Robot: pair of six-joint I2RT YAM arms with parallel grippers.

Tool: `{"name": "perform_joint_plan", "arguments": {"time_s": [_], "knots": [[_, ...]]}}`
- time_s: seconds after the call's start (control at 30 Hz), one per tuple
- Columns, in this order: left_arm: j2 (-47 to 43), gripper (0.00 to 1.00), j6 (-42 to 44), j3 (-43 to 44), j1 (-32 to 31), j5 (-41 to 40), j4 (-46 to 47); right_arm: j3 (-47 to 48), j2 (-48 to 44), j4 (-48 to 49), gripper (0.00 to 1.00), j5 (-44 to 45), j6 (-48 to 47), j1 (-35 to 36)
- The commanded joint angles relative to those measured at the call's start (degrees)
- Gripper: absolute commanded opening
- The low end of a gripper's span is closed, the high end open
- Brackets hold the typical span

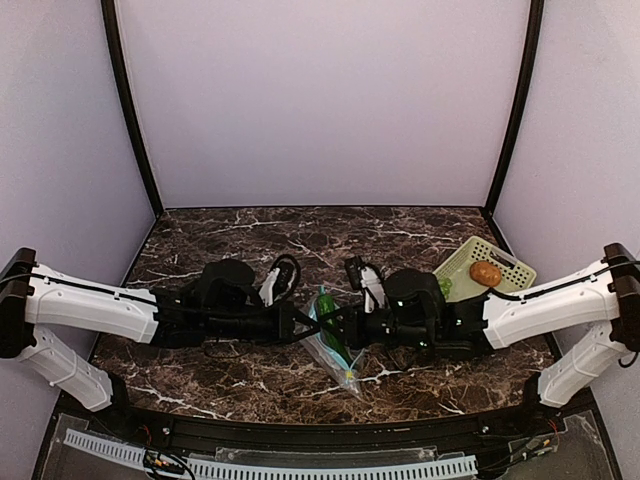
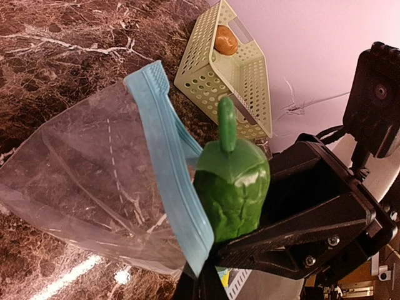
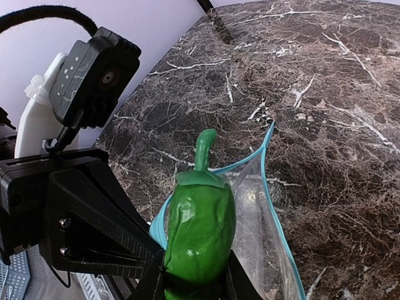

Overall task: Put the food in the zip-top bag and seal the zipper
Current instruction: Place the fake vegetable in the zipper food storage bag.

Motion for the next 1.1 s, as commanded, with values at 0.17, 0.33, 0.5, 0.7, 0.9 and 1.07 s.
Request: {"name": "perform_joint_plan", "arguments": {"time_s": [0.17,0.33,0.5,0.7,0.9,1.07], "knots": [[-3.4,0.01,1.0,-0.7,0.2,-2.1,-1.2,1.3,-0.1,-8.3,0.0,-1.8,-1.0,0.5],[-4.1,0.01,1.4,-0.8,0.4,-2.2,-2.2,-0.1,-3.8,-9.5,0.0,1.0,2.6,0.5],[-3.0,0.01,1.6,-0.5,0.4,0.1,-1.1,-1.3,-6.1,-4.8,0.0,6.8,6.5,0.6],[-2.1,0.01,1.3,-0.1,0.5,1.2,0.1,-0.6,-2.4,4.1,0.0,7.6,4.3,0.6],[-1.2,0.01,1.1,-0.2,0.4,2.1,0.7,-1.0,0.7,11.6,0.0,8.9,3.7,0.6],[-1.1,0.01,0.5,-0.8,0.5,2.1,1.3,-0.1,1.8,15.0,0.0,12.3,2.5,0.5]]}}
